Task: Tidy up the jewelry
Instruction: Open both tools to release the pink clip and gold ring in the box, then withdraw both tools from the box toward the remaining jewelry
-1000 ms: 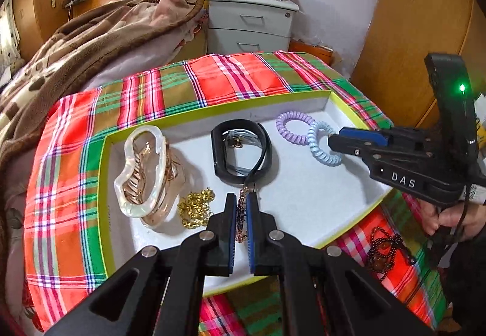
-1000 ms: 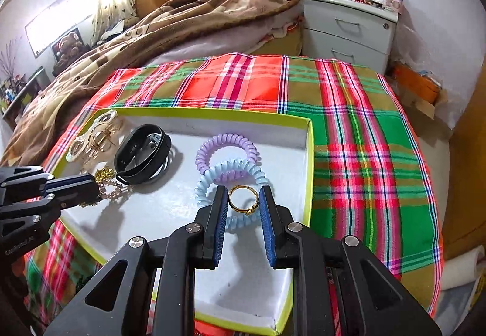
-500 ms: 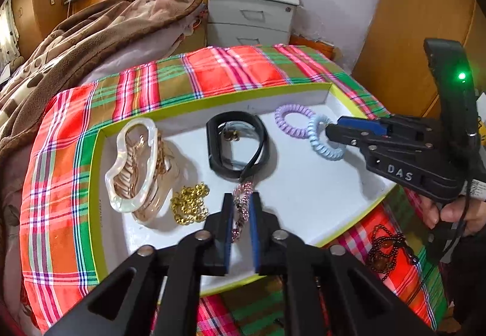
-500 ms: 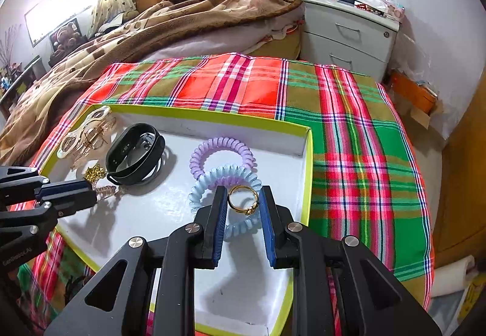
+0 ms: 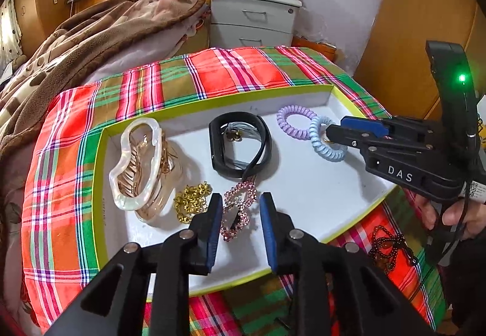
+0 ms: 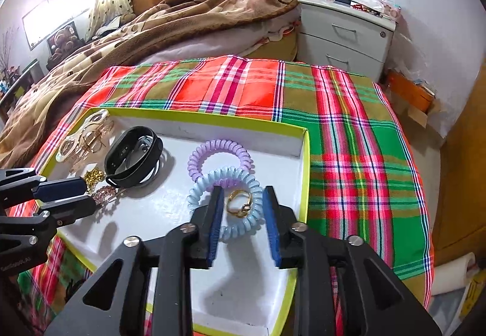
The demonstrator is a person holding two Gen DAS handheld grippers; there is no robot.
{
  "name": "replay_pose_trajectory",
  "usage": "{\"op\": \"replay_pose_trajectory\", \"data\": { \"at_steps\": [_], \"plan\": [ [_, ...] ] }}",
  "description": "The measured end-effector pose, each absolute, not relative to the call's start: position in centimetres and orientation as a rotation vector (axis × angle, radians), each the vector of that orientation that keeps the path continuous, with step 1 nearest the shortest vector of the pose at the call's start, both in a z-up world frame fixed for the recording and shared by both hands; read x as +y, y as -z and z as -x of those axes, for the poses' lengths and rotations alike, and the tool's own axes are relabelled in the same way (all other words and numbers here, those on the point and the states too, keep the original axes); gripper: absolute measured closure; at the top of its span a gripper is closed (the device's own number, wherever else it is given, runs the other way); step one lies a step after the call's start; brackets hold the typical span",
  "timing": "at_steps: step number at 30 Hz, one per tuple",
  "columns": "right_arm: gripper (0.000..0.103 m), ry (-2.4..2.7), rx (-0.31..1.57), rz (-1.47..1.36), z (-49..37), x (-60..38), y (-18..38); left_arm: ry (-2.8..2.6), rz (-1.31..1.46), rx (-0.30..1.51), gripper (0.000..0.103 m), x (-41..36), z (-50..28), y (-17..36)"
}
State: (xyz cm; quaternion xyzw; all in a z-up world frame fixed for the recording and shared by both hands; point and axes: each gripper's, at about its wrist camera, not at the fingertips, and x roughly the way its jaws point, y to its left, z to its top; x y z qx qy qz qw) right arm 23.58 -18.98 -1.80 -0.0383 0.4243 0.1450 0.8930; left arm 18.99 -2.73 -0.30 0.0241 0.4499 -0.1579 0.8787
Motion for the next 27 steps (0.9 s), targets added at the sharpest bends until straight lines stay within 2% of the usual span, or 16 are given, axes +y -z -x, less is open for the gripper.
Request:
{"op": "replay_pose_trajectory", "data": {
  "at_steps": [7,14,20,24,27],
  "plan": [
    [0.066,-0.295,0.867,0.07,-23.2,-19.1,1.4,0.325,-0.049,0.932,0.074,-2.8,-18.8,0.0],
    [0.066,-0.287,0.845,0.052,-22.4,-19.3,0.8,0.308,-0.052,0.918,0.065,-3.0,-18.2,-0.6],
    [0.065,-0.29,0.818,0.028,-20.6,-19.6,-0.1,0.3,-0.039,0.884,0.064,-2.9,-16.8,-1.8],
    [0.058,-0.298,0.792,0.01,-19.1,-20.0,-0.9,0.281,-0.023,0.858,0.062,-2.6,-15.4,-2.5],
    [0.057,-0.306,0.763,-0.012,-17.3,-20.6,-1.7,0.278,0.008,0.834,0.059,-2.1,-14.0,-2.9]
  ]
}}
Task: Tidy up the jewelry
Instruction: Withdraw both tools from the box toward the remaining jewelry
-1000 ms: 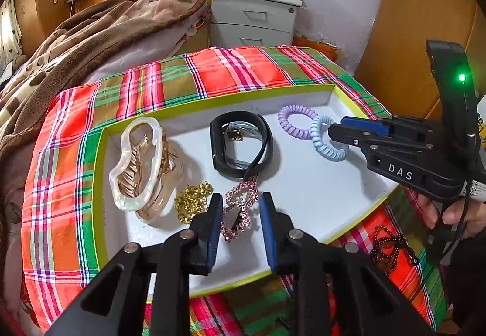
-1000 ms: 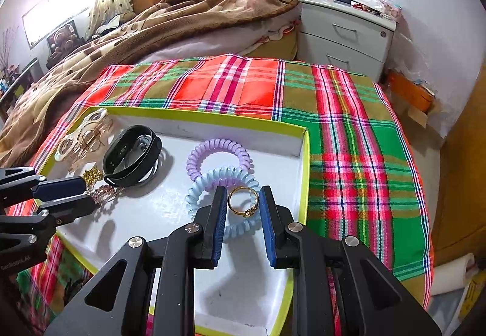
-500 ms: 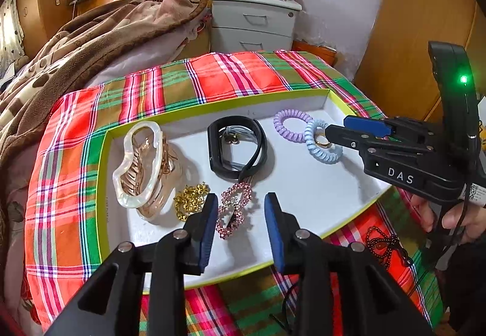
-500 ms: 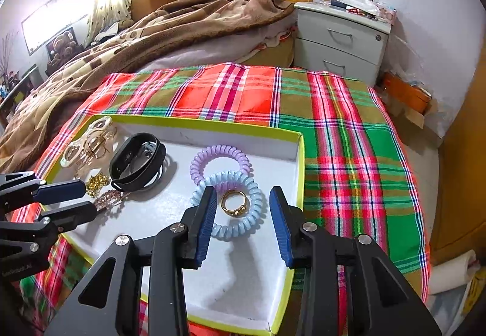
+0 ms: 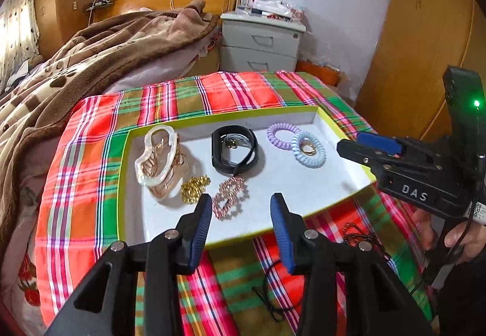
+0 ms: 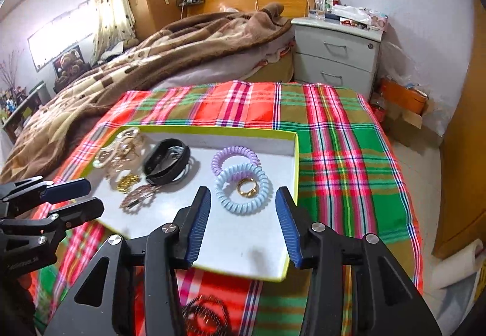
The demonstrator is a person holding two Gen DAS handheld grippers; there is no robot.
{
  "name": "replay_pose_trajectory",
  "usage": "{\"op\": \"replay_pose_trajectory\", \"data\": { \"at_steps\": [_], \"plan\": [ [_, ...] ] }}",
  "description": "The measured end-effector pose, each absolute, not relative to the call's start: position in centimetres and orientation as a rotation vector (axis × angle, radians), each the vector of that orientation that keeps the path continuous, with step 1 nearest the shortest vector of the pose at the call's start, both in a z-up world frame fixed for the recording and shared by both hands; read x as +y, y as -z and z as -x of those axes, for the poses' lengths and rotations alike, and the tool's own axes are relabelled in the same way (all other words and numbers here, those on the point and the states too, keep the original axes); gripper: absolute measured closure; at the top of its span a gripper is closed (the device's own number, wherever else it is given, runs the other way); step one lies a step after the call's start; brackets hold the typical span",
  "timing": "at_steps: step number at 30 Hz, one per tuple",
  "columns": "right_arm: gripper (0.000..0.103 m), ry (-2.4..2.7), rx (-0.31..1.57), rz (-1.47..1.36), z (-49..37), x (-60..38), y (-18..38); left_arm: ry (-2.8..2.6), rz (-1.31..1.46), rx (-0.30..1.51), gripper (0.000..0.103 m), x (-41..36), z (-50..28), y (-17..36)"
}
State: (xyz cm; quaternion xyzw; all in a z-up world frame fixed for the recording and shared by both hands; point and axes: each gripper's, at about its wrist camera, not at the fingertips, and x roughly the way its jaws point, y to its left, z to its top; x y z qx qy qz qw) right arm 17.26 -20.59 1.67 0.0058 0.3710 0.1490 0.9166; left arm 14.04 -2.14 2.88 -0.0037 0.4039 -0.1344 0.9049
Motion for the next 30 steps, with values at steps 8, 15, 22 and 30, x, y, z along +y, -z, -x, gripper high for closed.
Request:
{"op": "replay_pose_trajectory", "data": {
  "at_steps": [8,15,22,30],
  "plan": [
    [0.057,-0.292,0.782,-0.054,-12.9,-21.8,-1.0,0.305,0.075,0.819,0.056,-1.7,-10.8,-2.5],
    [0.056,-0.287,0.861,-0.086,-10.9,-21.8,1.5,0.315,0.081,0.843,0.056,-1.5,-9.4,-1.2],
    [0.056,-0.258,0.907,-0.079,-11.0,-21.0,3.1,0.301,0.1,0.846,0.056,-0.6,-8.4,-0.6],
    [0.056,-0.223,0.917,-0.073,-10.6,-20.2,3.4,0.296,0.113,0.866,0.056,0.0,-8.0,0.2]
  ]
}}
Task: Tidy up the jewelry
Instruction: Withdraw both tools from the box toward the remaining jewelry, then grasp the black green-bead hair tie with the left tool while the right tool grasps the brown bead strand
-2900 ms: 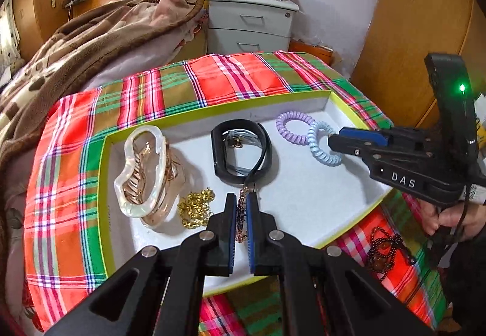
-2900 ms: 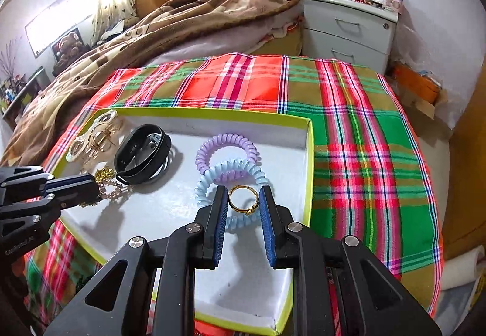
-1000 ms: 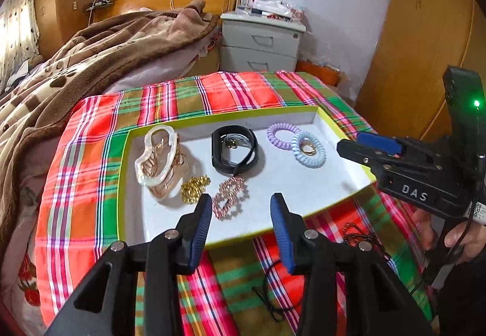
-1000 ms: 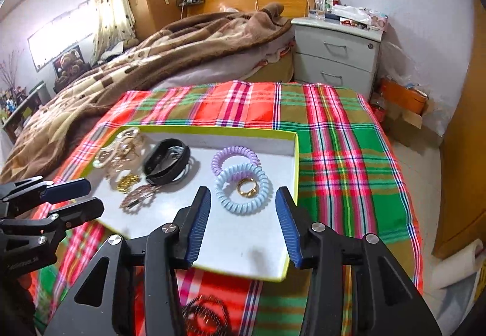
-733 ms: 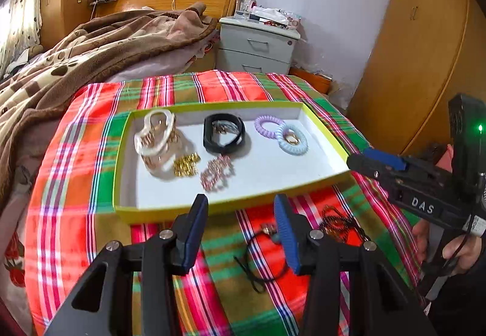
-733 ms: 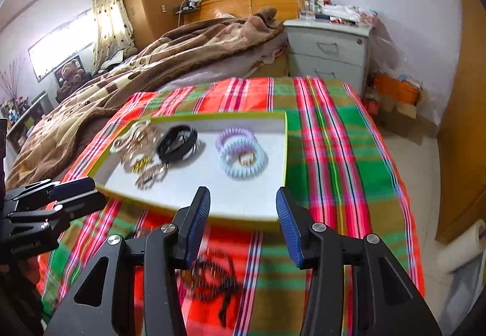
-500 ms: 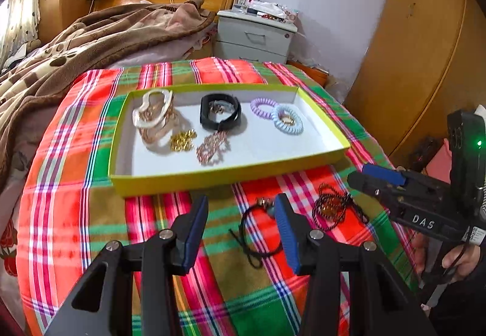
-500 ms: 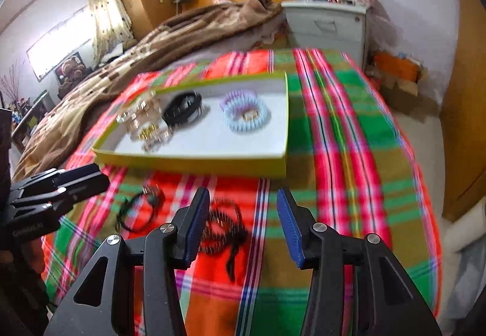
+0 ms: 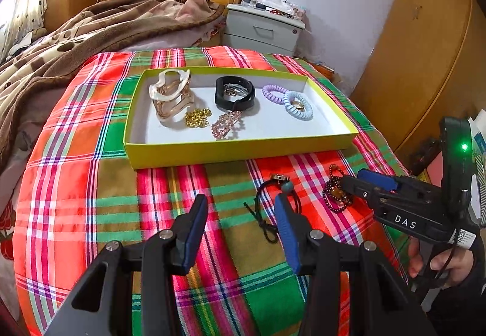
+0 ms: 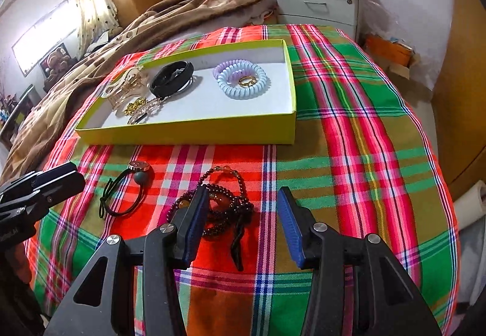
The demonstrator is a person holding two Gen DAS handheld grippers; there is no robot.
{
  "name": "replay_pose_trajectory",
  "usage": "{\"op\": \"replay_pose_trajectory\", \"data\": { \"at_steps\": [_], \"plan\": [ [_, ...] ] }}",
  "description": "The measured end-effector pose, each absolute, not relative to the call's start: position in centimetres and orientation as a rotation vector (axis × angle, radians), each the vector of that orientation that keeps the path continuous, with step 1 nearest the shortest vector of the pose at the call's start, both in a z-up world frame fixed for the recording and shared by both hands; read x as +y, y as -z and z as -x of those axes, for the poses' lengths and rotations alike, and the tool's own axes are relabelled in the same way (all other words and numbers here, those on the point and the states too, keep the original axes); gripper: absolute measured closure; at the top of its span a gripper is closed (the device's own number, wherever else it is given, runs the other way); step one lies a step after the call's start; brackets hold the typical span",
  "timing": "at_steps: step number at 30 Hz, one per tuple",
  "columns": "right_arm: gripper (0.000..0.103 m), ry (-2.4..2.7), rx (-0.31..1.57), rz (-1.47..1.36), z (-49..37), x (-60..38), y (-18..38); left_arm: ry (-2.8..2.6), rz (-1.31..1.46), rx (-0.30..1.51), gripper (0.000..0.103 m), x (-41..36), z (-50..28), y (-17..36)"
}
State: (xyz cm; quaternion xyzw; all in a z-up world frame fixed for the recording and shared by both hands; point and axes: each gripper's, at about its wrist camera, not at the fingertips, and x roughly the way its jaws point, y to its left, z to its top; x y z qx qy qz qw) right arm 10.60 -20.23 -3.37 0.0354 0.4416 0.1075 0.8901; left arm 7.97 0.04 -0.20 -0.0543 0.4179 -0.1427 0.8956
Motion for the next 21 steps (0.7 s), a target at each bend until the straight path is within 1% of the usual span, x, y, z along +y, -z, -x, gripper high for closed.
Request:
{"op": "replay_pose_trajectory", "data": {
  "at_steps": [8,11,12,14,16,21],
  "plan": [
    [0.056,-0.209,0.904,-0.009,-9.4,-18.8,3.5,0.296,0.127,0.876,0.056,0.3,-8.0,0.5],
    [0.067,-0.212,0.904,0.006,-9.4,-18.5,3.5,0.296,0.125,0.881,0.056,0.4,-8.0,0.6],
    [0.073,-0.211,0.904,0.017,-9.3,-18.4,3.5,0.295,0.126,0.882,0.056,0.4,-8.0,0.6],
    [0.074,-0.214,0.904,0.025,-9.3,-18.3,3.5,0.291,0.129,0.884,0.056,0.5,-8.0,0.7],
    [0.079,-0.212,0.904,0.032,-9.2,-18.3,3.5,0.29,0.13,0.884,0.056,0.6,-7.9,0.7],
    [0.082,-0.22,0.898,-0.004,-9.1,-18.9,3.4,0.292,0.125,0.887,0.056,0.6,-7.8,0.7]
  ]
}}
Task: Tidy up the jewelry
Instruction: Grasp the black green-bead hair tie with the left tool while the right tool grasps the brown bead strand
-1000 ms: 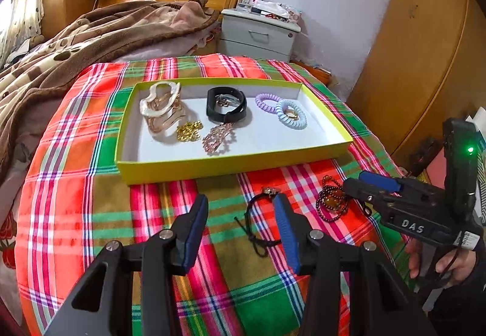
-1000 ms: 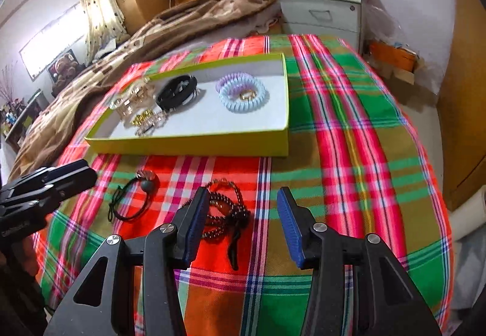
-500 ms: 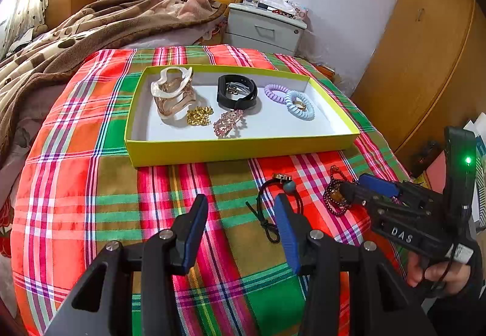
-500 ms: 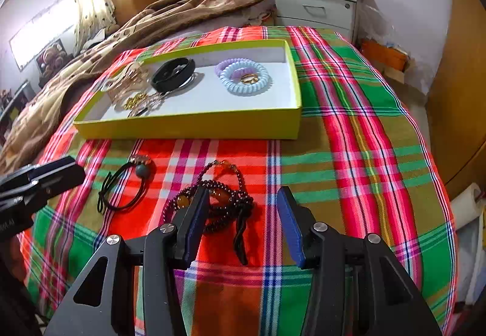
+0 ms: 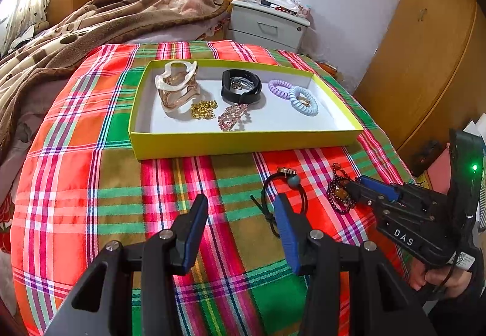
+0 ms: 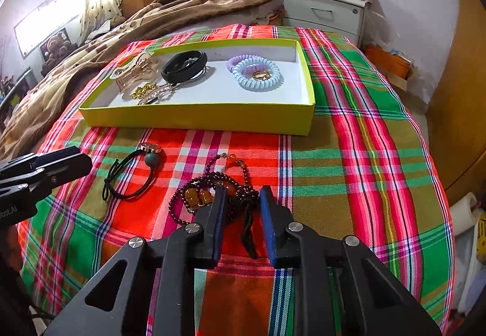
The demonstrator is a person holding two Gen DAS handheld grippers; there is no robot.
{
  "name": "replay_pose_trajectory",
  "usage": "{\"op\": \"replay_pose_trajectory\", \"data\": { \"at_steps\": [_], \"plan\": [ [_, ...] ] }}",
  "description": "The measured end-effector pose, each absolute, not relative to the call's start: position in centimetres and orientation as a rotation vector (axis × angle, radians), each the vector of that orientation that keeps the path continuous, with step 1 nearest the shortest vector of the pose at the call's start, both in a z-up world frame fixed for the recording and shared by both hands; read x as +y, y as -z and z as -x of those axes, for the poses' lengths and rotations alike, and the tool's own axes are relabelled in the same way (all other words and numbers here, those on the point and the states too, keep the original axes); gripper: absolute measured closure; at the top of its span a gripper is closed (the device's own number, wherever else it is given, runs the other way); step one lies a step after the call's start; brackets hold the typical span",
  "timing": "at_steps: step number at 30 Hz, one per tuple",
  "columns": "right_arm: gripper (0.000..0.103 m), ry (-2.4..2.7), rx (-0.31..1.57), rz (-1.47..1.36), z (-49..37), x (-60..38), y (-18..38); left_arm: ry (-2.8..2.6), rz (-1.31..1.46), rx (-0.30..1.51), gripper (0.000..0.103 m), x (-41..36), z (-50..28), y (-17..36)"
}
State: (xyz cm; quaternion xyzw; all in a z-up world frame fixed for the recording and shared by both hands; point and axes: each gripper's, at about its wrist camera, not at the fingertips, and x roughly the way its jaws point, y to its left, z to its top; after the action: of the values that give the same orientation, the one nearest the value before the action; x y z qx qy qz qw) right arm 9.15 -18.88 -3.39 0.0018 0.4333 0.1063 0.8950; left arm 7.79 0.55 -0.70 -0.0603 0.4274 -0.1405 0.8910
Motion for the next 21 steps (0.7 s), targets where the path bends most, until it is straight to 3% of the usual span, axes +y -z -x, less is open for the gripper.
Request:
{"op": "replay_pose_trajectory", "data": {
  "at_steps": [21],
  "plan": [
    [0.084,-0.191,0.772,-0.093,-7.9,-22.7,0.6,0.366,0.003,0.944,0.056,-4.6,-10.7,1.5]
  ]
}}
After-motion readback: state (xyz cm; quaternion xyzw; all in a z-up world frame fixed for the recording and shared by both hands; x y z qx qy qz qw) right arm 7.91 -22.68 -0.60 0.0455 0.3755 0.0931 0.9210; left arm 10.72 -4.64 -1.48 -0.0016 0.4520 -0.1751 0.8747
